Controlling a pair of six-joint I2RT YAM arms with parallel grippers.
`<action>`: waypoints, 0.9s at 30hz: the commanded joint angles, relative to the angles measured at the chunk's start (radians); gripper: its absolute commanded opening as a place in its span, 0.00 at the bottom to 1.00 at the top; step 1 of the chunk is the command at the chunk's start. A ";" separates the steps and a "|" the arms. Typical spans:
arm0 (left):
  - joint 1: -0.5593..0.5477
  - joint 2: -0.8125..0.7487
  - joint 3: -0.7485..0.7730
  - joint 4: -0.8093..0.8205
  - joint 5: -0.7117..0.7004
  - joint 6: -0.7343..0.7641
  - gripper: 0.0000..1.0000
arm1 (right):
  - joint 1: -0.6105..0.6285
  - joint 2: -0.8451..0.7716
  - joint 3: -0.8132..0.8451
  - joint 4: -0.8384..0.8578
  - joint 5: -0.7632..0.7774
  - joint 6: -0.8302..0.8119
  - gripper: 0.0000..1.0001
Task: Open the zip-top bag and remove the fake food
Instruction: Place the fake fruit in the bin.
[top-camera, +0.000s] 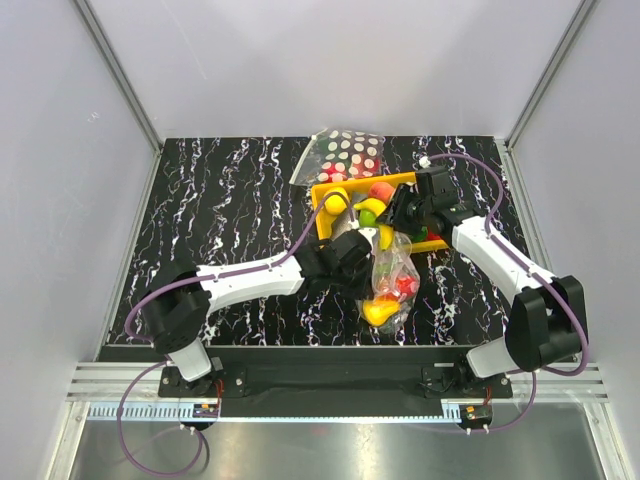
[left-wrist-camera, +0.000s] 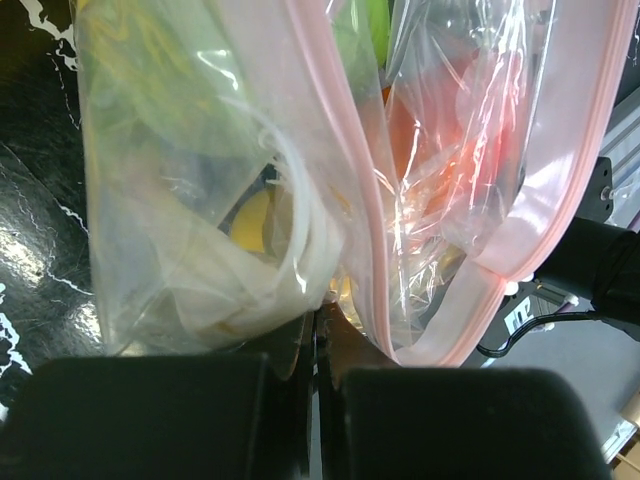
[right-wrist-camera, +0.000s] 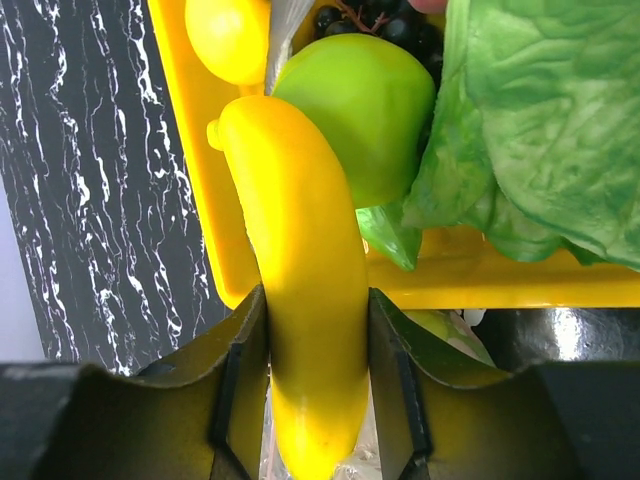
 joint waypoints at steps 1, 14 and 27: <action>-0.002 -0.059 -0.057 -0.027 -0.012 0.018 0.00 | -0.004 -0.004 0.040 0.041 -0.014 -0.021 0.13; 0.002 -0.309 -0.209 -0.157 -0.104 -0.031 0.00 | -0.072 0.014 0.234 -0.048 0.049 -0.052 0.12; 0.107 -0.604 -0.146 -0.416 -0.270 0.010 0.00 | -0.118 0.114 0.171 -0.033 0.092 -0.066 0.12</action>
